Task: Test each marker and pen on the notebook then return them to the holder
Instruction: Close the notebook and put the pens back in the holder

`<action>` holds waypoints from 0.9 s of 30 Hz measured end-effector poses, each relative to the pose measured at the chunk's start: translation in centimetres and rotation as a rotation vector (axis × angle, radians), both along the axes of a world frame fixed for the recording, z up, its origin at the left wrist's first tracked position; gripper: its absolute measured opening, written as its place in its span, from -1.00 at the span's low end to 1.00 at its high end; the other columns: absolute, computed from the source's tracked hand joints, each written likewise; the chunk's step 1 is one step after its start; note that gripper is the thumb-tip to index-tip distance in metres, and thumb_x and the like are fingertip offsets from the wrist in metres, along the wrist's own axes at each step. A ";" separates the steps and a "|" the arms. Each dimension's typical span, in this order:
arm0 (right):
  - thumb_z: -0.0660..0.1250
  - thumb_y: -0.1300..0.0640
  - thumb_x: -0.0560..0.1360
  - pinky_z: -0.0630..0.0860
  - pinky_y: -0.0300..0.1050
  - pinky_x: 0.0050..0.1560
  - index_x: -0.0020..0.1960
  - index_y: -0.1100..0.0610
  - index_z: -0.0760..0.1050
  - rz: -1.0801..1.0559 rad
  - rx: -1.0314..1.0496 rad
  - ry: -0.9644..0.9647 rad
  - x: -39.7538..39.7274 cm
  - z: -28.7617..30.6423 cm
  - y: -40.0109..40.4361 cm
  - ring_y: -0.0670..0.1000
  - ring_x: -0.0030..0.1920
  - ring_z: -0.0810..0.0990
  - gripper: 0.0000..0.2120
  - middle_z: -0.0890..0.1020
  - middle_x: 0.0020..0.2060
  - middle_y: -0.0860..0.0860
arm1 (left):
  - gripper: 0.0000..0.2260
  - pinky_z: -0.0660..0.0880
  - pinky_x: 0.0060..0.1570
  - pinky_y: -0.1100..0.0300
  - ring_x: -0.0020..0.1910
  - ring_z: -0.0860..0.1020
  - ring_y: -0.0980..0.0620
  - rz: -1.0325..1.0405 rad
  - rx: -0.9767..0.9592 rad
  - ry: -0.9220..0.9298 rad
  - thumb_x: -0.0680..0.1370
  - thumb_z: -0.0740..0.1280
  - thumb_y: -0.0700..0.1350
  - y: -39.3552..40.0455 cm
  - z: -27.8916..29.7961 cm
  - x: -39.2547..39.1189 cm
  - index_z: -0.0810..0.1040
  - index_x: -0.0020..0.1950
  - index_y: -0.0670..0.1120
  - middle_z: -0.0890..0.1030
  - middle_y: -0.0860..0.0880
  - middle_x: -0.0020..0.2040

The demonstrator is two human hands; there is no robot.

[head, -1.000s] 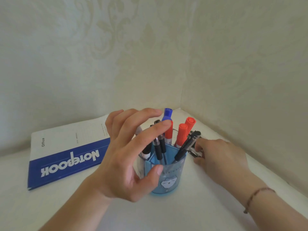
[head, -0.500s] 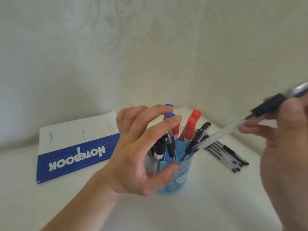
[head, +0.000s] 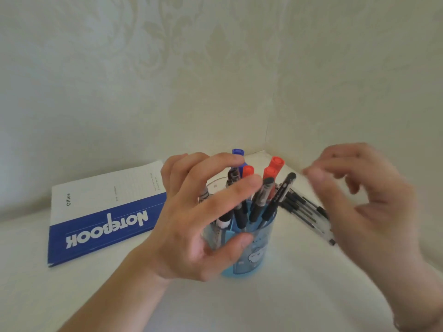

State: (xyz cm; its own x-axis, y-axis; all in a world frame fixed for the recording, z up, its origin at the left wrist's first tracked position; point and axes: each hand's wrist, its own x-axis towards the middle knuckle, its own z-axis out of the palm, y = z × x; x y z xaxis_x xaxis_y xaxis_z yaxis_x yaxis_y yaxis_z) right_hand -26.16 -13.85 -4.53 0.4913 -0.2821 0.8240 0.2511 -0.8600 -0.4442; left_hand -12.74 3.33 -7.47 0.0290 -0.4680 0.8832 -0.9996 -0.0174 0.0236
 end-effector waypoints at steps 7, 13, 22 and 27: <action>0.38 -0.11 0.45 0.48 -0.12 -0.21 -0.03 -0.12 0.59 -0.375 -0.038 0.871 2.3 -3.5 -4.4 -0.08 -0.23 0.49 -0.87 0.58 -0.19 -0.20 | -0.62 0.29 0.09 -0.27 0.27 0.33 -0.04 -0.012 0.048 -0.013 0.42 0.32 0.02 0.1 -0.1 -0.2 0.53 0.24 0.04 0.44 -0.06 0.30; 0.27 -0.27 0.48 0.31 -0.16 -0.29 -0.10 -0.05 0.51 -0.547 -0.183 1.114 3.6 -3.8 -3.4 0.03 -0.14 0.45 -0.71 0.56 -0.15 -0.08 | -0.58 0.30 0.08 -0.26 0.24 0.35 -0.07 -0.017 0.036 0.010 0.43 0.29 0.06 0.0 -0.1 -0.3 0.47 0.28 0.00 0.46 -0.07 0.29; 0.27 0.15 0.59 0.42 -0.12 -0.44 0.15 -0.05 0.37 0.047 0.517 -0.050 1.3 -0.8 -2.9 0.06 -0.44 0.50 -0.82 0.63 -0.29 0.05 | -0.57 0.22 0.15 -0.31 0.25 0.37 -0.08 0.064 0.088 -0.014 0.48 0.17 0.22 -0.3 0.2 -0.6 0.50 0.28 0.10 0.46 -0.03 0.30; 0.32 -0.12 0.54 0.50 -0.13 -0.36 0.40 0.53 0.06 0.373 0.601 -0.261 0.2 -0.1 -1.5 0.11 -0.38 0.51 -0.16 0.61 -0.17 0.08 | -0.61 0.19 0.21 -0.31 0.21 0.48 -0.11 0.062 0.070 0.022 0.44 0.25 0.17 -0.2 0.2 -0.8 0.54 0.19 0.04 0.53 -0.08 0.24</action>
State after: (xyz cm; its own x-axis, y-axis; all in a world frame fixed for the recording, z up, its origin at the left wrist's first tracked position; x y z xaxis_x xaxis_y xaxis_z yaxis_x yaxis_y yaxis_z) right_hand -25.94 -15.32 -4.67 0.4520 -0.5734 0.6833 0.6395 -0.3258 -0.6964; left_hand -13.52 3.15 -7.32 0.0785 -0.5255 0.8471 -0.9958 -0.0813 0.0419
